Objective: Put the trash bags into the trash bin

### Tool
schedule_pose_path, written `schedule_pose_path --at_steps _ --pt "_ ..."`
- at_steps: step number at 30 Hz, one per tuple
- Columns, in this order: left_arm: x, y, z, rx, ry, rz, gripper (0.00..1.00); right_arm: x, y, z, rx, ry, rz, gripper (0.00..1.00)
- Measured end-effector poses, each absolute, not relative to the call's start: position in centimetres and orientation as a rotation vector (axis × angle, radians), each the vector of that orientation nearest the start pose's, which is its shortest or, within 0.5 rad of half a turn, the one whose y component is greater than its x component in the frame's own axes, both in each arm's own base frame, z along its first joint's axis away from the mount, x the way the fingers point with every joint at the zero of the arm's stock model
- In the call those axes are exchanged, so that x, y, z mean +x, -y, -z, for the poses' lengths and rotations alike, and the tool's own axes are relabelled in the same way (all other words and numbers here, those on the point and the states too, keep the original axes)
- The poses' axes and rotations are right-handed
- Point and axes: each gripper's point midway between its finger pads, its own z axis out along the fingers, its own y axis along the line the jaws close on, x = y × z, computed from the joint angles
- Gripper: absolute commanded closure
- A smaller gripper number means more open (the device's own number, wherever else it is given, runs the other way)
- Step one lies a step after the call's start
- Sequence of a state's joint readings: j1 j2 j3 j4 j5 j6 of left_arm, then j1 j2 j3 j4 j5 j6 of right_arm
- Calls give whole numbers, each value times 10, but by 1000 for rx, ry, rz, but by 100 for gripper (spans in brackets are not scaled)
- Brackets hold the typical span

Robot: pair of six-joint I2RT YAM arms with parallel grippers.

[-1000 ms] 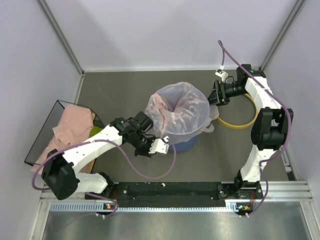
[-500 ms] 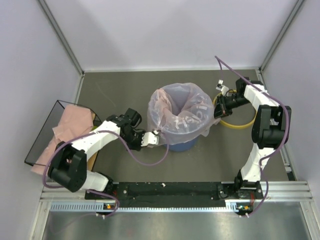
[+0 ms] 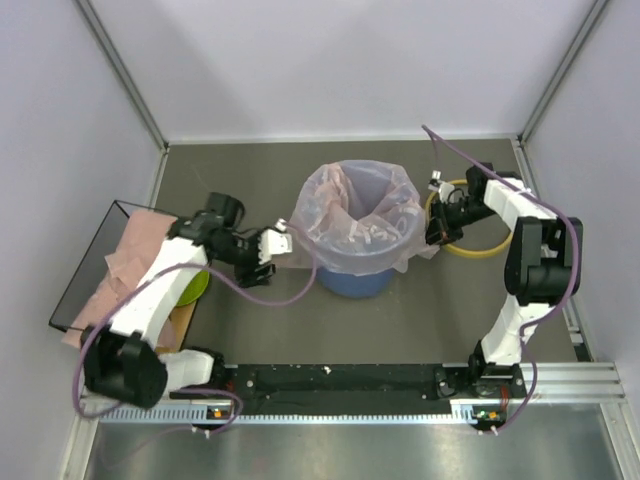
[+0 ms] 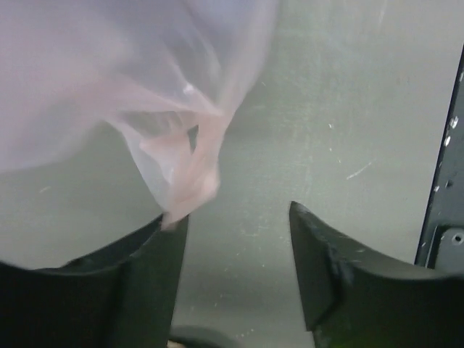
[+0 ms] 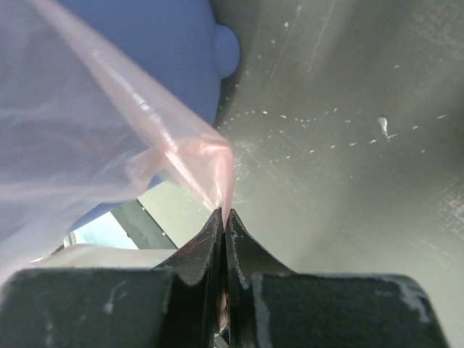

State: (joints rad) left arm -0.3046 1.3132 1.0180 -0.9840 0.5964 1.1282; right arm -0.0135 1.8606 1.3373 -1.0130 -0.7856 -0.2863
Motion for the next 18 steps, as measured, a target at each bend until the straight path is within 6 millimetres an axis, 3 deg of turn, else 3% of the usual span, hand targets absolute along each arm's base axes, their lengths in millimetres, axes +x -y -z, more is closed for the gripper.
schedule_pose_path --at_steps 3,6,8,10,13,15,18 --pt "223 138 -177 1617 -1779 527 26 307 -112 -105 -421 -2697 -1102 100" --pt "205 146 -226 1491 -1652 527 22 306 -113 -117 -435 -2665 -1089 100" --pt "199 152 -247 1412 -1609 552 20 306 -113 -118 -435 -2661 -1091 100" --pt "204 160 -262 1333 -1571 582 3 306 -113 -118 -428 -2666 -1093 100" --pt "226 177 -268 1225 -1561 673 4 306 -113 -118 -417 -2669 -1097 100" --pt "246 191 -263 1200 -1567 722 8 306 -114 -118 -413 -2670 -1099 100" --pt "270 208 -240 1193 -1600 772 48 306 -113 -117 -410 -2674 -1094 100"
